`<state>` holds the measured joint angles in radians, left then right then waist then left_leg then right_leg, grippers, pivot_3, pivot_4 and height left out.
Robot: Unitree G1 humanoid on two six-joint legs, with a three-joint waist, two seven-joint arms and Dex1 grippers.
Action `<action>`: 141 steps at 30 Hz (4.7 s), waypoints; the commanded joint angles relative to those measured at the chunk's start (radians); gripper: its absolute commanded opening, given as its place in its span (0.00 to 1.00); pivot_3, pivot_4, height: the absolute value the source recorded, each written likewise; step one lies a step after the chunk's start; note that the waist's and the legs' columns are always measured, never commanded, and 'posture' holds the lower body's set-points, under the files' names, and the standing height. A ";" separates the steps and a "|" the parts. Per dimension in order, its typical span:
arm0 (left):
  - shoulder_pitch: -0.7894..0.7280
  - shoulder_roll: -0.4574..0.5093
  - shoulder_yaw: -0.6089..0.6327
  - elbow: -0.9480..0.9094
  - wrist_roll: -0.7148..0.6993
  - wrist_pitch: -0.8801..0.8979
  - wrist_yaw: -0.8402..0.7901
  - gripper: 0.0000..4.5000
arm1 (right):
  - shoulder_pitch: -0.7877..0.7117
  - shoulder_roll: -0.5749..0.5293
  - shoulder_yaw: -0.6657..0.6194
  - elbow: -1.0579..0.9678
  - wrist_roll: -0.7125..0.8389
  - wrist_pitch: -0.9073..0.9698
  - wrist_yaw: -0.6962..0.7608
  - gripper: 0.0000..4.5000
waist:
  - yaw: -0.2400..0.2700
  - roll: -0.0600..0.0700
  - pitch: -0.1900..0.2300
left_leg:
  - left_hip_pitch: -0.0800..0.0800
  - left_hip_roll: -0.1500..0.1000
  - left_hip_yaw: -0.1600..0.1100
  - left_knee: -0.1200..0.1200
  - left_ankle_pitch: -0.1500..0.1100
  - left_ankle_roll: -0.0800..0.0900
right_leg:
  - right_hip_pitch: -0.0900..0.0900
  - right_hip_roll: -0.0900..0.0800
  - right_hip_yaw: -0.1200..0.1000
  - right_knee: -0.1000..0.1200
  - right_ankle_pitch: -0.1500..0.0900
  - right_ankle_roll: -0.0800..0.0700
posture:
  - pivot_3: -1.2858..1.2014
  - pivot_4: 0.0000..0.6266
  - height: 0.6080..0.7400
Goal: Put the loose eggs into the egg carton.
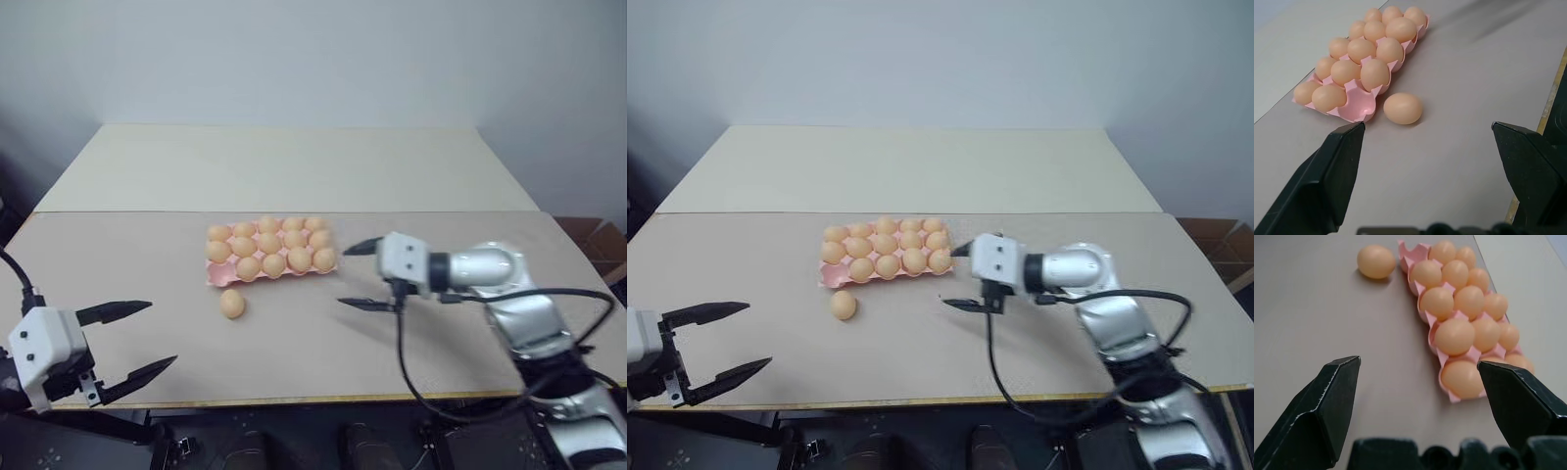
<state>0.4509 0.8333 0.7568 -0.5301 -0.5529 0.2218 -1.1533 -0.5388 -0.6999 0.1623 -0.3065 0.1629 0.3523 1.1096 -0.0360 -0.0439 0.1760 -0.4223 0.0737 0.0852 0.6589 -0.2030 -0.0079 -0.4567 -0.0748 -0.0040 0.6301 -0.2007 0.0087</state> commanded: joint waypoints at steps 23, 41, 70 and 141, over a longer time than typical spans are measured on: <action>-0.103 -0.185 -0.082 0.047 0.064 -0.095 0.222 1.00 | 0.048 -0.048 -0.022 -0.105 0.033 0.074 -0.113 0.99 | 0.019 -0.001 -0.001 | 0.000 -0.001 0.000 0.000 0.004 0.007 | 0.000 0.000 0.001 0.000 0.000 0.000 | 0.52 0.24 1.00; -0.332 -0.211 -0.545 0.235 0.259 -0.044 0.339 1.00 | 0.065 -0.060 -0.033 -0.185 0.029 0.138 -0.184 0.99 | 0.024 -0.002 -0.001 | -0.001 -0.002 0.000 0.001 0.004 0.008 | 0.001 -0.001 0.001 0.000 0.001 0.001 | 0.52 0.24 1.00; -0.596 -0.286 -0.718 0.521 0.315 -0.105 0.344 0.74 | 0.095 -0.073 -0.035 -0.216 0.024 0.175 -0.233 1.00 | 0.024 -0.002 -0.001 | -0.001 -0.003 0.000 0.002 0.005 0.008 | 0.002 -0.001 0.002 0.000 0.005 0.007 | 0.52 0.24 1.00; -0.268 0.035 -0.250 0.103 -0.140 -0.040 0.071 1.00 | 0.117 -0.188 -0.185 -0.223 0.167 0.169 -0.089 1.00 | 0.030 -0.002 -0.001 | 0.000 -0.004 0.000 0.002 0.005 0.008 | 0.002 -0.001 0.004 -0.001 0.002 0.004 | 0.52 0.24 1.00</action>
<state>0.1728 0.8441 0.4402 -0.3858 -0.6464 0.1481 -1.0688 -0.4234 -0.8605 0.0448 -0.5169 0.2837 0.5526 0.9771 -0.0055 -0.0458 0.1748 -0.4227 0.0700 0.0853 0.6612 -0.1983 0.0002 -0.4546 -0.0761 -0.0001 0.6290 -0.1990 0.0127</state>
